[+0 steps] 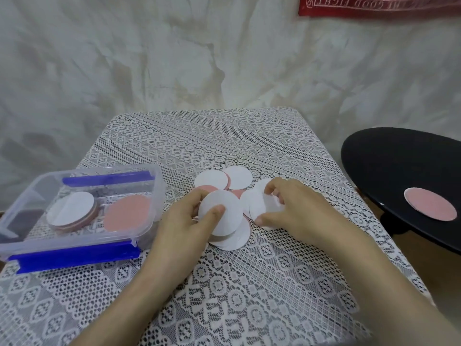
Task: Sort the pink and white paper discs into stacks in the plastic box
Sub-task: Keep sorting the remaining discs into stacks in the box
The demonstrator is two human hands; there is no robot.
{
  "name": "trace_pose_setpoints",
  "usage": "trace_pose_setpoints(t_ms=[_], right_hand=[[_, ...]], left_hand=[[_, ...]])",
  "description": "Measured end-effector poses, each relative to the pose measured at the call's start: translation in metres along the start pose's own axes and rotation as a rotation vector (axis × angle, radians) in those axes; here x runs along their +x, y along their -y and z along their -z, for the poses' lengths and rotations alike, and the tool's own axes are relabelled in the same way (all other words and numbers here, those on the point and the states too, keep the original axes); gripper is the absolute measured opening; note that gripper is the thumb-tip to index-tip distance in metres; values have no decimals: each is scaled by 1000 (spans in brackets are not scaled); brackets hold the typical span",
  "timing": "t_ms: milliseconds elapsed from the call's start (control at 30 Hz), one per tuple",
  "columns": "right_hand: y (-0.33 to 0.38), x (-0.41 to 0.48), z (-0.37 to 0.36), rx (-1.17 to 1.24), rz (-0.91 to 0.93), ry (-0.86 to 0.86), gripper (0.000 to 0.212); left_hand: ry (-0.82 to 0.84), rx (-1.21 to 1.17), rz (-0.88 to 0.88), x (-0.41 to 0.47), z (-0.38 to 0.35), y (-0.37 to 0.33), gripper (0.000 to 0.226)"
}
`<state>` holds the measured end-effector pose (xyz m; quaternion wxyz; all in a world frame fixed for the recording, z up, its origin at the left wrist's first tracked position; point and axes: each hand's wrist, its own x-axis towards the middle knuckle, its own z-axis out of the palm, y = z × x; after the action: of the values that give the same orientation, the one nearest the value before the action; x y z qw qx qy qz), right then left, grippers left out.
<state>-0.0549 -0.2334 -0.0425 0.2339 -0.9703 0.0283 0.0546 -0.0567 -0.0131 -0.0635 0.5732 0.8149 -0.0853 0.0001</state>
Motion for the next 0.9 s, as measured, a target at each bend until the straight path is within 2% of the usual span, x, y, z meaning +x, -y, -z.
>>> trace_pose_setpoints(t_ms=[200, 333, 467, 567, 767, 833, 900], right_hand=[[-5, 7, -1, 100, -23, -110, 25], [-14, 5, -1, 191, -16, -106, 12], [-16, 1, 1, 441, 25, -176, 15], [-11, -4, 0, 660, 94, -128, 16], [6, -11, -21, 690, 182, 23, 9], [10, -10, -25, 704, 197, 18, 5], [11, -7, -26, 659, 211, 2, 11]], left_hand=[[22, 2, 13, 5, -3, 3, 12], [23, 6, 15, 2, -4, 1, 15], [20, 13, 13, -1, -4, -3, 19], [35, 13, -12, -4, -4, -6, 22], [164, -89, 4, -8, -9, -8, 25], [183, -79, -11, -8, -9, -8, 17], [195, -57, -20, -7, -7, -7, 9]])
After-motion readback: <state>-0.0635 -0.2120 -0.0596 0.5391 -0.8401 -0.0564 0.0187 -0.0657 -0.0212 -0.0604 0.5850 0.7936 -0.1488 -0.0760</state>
